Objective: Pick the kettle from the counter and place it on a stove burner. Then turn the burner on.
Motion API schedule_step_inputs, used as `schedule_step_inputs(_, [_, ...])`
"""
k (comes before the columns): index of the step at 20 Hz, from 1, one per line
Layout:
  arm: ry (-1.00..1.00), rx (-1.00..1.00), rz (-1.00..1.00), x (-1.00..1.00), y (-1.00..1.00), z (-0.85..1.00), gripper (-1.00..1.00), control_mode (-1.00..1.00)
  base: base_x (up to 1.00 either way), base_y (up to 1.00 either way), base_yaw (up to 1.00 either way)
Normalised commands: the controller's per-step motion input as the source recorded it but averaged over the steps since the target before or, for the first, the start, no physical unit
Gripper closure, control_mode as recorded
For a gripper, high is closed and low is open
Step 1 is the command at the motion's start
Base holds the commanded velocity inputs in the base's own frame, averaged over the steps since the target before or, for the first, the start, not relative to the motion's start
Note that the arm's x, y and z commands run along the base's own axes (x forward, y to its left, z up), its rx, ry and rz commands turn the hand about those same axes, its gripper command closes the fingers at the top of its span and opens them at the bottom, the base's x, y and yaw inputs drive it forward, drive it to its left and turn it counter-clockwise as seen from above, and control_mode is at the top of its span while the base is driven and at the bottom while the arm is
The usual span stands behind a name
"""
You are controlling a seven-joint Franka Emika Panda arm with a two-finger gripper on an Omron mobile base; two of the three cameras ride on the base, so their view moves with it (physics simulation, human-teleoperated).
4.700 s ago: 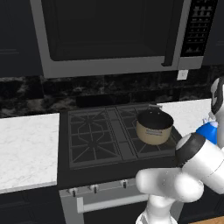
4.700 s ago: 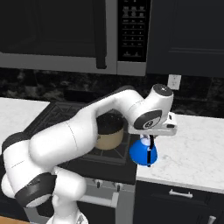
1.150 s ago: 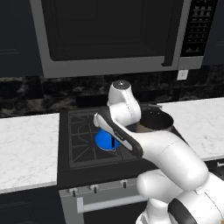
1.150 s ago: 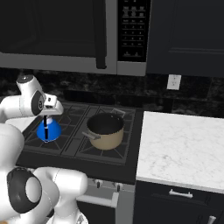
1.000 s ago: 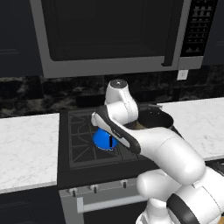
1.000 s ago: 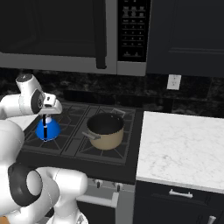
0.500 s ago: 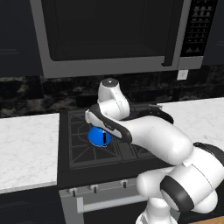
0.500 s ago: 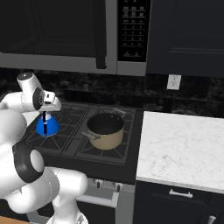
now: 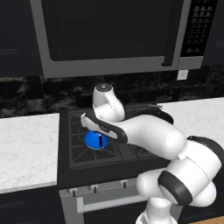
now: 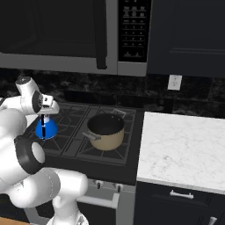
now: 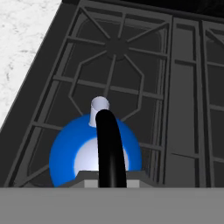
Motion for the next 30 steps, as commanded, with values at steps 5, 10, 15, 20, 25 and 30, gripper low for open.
schedule_step_inputs(5, [-0.02,0.0,0.0,0.01,0.1,-0.42,1.0,-1.0,0.0,0.0,0.0])
schedule_step_inputs(10, [-0.01,0.0,0.0,0.03,0.06,-0.36,1.0,-1.0,0.0,0.0,0.0])
schedule_step_inputs(15, [-0.03,0.0,0.0,0.17,0.13,0.02,1.0,-1.0,0.0,0.0,0.0])
schedule_step_inputs(20, [0.0,0.0,0.0,0.36,0.11,0.02,1.0,-1.0,0.0,0.0,0.0])
schedule_step_inputs(25, [0.0,0.0,0.0,0.19,0.15,0.0,1.0,-1.0,0.0,0.0,0.0])
schedule_step_inputs(30, [0.0,0.0,0.0,0.0,0.04,-0.14,1.0,-1.0,0.0,0.0,0.0])
